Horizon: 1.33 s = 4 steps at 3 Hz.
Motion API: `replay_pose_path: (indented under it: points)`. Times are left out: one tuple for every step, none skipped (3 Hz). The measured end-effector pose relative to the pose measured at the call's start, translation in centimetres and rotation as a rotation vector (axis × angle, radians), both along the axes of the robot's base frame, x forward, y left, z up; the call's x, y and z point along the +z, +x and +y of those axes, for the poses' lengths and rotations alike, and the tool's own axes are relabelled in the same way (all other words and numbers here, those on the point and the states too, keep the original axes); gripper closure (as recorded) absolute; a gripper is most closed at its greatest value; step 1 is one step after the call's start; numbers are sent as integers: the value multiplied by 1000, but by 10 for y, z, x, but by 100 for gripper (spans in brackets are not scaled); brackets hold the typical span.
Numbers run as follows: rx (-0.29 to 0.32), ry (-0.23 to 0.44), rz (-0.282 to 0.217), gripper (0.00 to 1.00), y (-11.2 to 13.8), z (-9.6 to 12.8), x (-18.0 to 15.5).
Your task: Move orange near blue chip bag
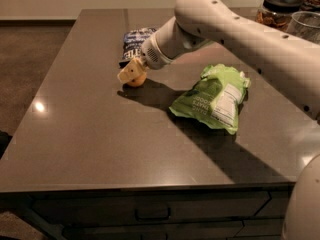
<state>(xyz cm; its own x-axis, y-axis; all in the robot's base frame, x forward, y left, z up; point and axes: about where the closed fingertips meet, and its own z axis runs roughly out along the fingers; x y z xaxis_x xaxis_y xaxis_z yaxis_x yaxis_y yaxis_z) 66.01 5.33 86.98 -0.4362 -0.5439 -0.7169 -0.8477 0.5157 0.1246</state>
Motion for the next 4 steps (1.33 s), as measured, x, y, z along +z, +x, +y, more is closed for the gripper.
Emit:
replay_pose_path:
  points:
    - [-92, 43, -42, 100, 27, -14, 4]
    - [-176, 41, -132, 75, 41, -26, 8]
    - [-210, 26, -183, 52, 43, -30, 10]
    - [-219, 13, -208, 28, 43, -27, 7]
